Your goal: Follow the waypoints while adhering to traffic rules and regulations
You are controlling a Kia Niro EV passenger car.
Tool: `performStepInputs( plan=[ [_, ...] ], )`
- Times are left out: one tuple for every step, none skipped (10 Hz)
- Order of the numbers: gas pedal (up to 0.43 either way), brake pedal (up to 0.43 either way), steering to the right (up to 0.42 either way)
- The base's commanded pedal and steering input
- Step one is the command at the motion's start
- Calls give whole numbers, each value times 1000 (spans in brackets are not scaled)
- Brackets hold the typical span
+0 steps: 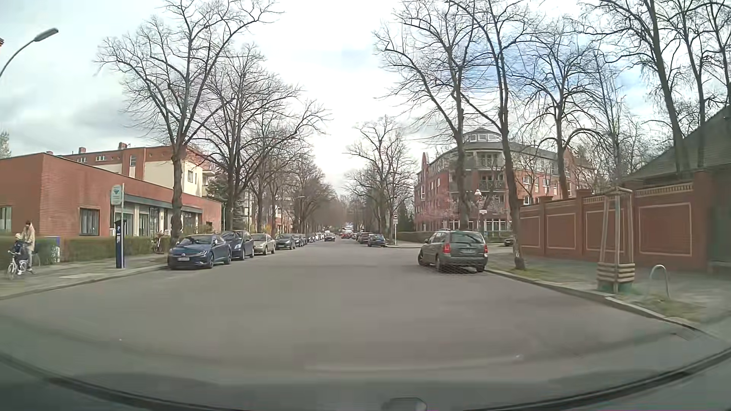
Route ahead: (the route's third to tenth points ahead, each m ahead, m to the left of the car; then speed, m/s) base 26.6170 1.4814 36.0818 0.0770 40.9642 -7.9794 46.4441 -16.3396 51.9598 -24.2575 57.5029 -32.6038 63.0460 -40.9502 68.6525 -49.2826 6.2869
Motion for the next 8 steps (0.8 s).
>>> performStepInputs(
  plan=[
    [20,0,-7],
    [20,0,-7],
    [20,0,-8],
    [20,0,-13],
    [20,0,-14],
    [20,0,-14],
    [20,0,-14],
    [20,0,-14]
  ],
)
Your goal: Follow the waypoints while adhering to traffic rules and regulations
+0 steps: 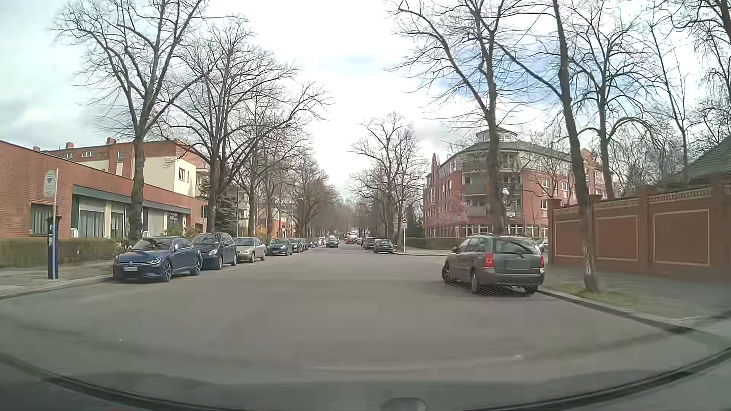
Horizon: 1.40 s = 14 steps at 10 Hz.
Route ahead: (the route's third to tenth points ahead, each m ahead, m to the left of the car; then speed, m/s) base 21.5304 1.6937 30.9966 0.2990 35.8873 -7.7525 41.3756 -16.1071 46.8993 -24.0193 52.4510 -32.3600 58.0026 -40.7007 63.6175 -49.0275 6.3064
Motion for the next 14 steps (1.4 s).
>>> performStepInputs(
  plan=[
    [8,0,-14],
    [0,0,-14],
    [0,0,-12],
    [0,0,-9],
    [0,0,-8],
    [0,0,-7],
    [0,0,-7],
    [0,6,-5],
    [0,12,-3],
    [0,49,0],
    [0,61,0],
    [0,73,2],
    [0,67,8],
    [0,67,11]
  ],
)
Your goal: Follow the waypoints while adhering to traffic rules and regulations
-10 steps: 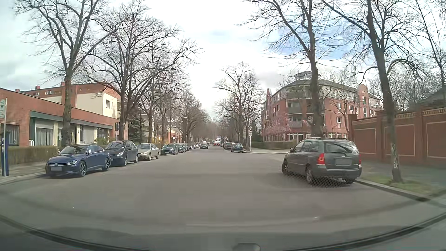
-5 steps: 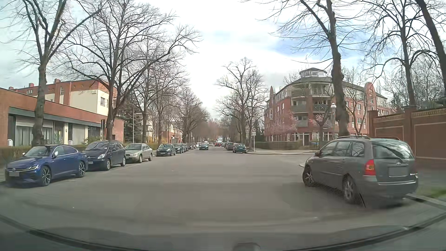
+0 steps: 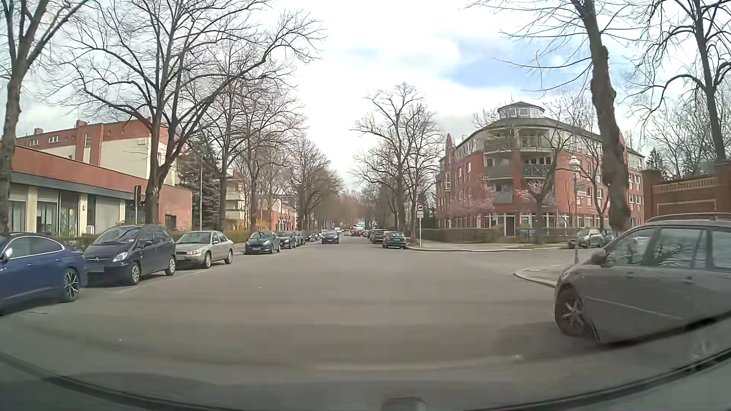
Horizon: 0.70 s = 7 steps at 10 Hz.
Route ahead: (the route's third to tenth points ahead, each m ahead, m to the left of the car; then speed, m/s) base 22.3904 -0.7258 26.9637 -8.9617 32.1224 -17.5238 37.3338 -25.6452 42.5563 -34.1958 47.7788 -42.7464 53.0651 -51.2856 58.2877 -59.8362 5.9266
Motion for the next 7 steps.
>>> performStepInputs(
  plan=[
    [0,67,10],
    [0,67,8],
    [0,67,8],
    [0,73,7],
    [0,79,7],
    [0,85,7],
    [0,104,9]
  ],
)
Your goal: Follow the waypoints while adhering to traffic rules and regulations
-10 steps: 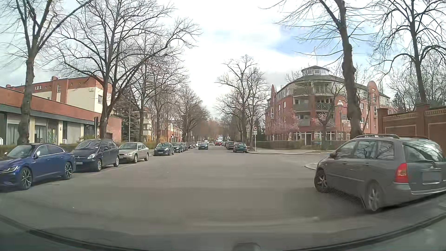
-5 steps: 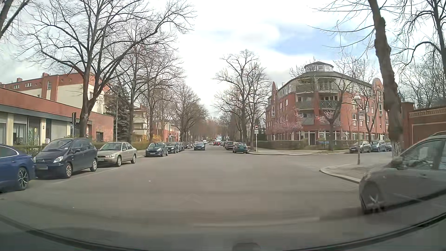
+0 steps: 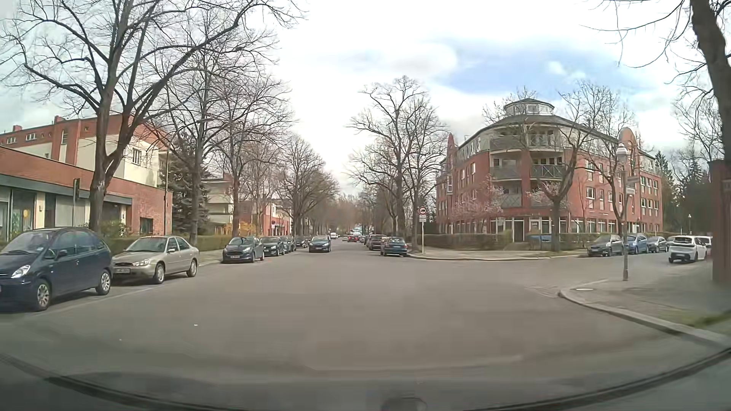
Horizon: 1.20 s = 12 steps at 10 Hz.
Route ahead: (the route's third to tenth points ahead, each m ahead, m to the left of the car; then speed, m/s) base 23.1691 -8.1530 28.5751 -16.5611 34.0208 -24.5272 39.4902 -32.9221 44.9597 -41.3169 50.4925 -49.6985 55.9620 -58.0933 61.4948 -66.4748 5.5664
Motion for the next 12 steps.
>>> performStepInputs(
  plan=[
    [0,110,20],
    [0,122,29],
    [0,134,39],
    [0,146,53],
    [0,165,62],
    [0,171,72],
    [0,171,77],
    [0,177,80],
    [0,177,87],
    [0,183,98],
    [0,183,110],
    [0,183,123]
  ],
)
